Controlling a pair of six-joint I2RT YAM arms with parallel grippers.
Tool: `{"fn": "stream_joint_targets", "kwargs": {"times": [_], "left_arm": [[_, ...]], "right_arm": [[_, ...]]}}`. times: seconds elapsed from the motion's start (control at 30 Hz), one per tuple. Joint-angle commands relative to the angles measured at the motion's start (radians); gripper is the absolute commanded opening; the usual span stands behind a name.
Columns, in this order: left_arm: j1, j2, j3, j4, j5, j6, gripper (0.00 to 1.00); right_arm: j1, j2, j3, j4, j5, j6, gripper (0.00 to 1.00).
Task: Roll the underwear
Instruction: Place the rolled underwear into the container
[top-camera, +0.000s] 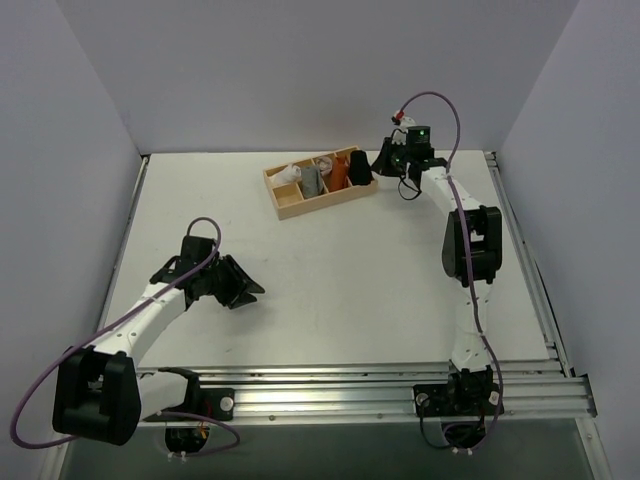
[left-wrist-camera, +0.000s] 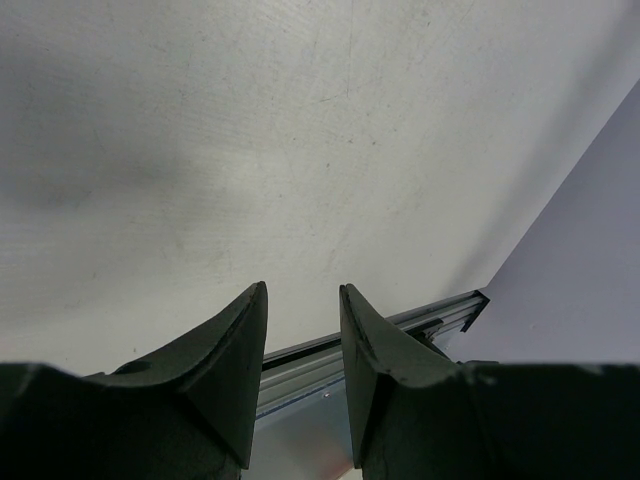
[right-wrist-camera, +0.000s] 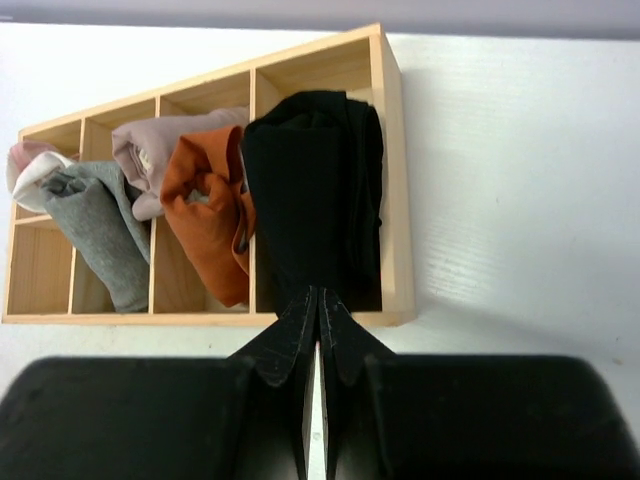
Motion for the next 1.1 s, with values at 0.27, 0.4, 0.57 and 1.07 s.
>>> {"fn": "stream_joint_targets", "kwargs": {"times": [0.27,0.4,0.57,1.07], "left_arm": [[0.007,-0.057,-0.006,-0.002,0.009,-0.006,0.43],[0.007,-0.061,-0.006,-0.01,0.005,-0.006,0.43],[0.007,-0.057,-0.006,-0.002,-0.003,-0.014,0.43],[0.008,-0.058,-0.021,0.007,-0.014,-0.032,0.43]], "right_arm": [[0.011,0.004,-0.018,-0.02,-0.025,0.012,0.0],[0.011,0.037,0.016,-0.022,-0.045,0.025,0.0],[0.013,0.083,0.043,-0.043,-0.048,0.029,0.0],[0.03,0.147,0.14,-0.114,0.018,-0.045,0.0]]}}
